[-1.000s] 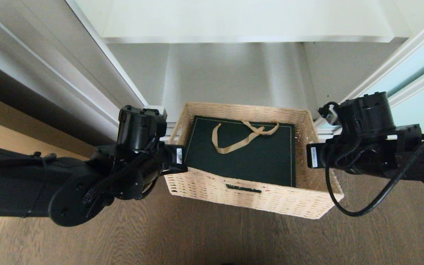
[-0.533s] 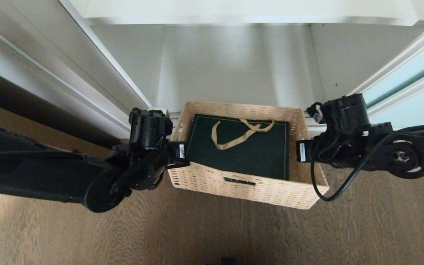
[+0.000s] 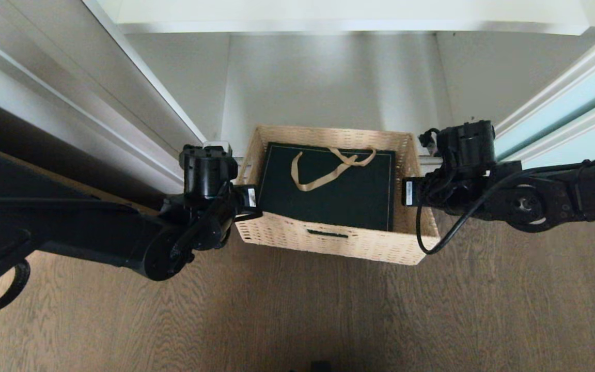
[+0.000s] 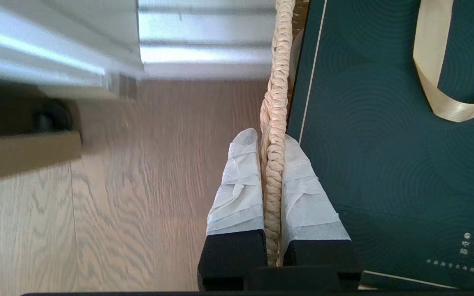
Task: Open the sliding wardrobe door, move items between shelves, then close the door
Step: Place the basket on the lower shelf
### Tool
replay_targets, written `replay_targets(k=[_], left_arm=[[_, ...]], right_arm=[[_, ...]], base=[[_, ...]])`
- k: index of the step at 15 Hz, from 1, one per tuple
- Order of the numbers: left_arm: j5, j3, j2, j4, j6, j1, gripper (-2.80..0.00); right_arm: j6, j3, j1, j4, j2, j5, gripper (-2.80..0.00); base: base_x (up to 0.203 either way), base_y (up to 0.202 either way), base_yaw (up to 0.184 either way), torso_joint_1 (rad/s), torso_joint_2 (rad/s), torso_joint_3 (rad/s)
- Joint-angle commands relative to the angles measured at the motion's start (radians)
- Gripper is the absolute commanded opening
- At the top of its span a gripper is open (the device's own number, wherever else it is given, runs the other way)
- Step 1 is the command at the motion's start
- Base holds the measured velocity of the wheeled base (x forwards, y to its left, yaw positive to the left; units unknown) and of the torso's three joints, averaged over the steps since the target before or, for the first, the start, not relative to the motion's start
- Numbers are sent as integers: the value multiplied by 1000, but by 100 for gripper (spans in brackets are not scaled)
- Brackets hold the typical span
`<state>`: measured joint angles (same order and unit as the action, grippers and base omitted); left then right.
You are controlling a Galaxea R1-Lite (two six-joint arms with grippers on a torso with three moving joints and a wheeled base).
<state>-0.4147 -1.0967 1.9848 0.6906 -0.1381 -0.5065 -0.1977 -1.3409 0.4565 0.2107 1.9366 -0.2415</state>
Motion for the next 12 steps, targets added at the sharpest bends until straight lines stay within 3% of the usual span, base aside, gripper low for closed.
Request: replay_targets(k=[1,7,12], left_arm=[[-7,-37,21,4,2,12,-280],[-9,-193,90,2,27,65,-280],[-11,-282,177,44,37,77,-280]], right_arm=[[-2,-43,-9,-3,29,-5,-280],[45,-242,-52,8,152,-22,-280],[103,-483,-91,28,316,-65,-280]], base=[[0,0,0,0,0,0],[0,0,0,0,0,0],[0,0,0,0,0,0]])
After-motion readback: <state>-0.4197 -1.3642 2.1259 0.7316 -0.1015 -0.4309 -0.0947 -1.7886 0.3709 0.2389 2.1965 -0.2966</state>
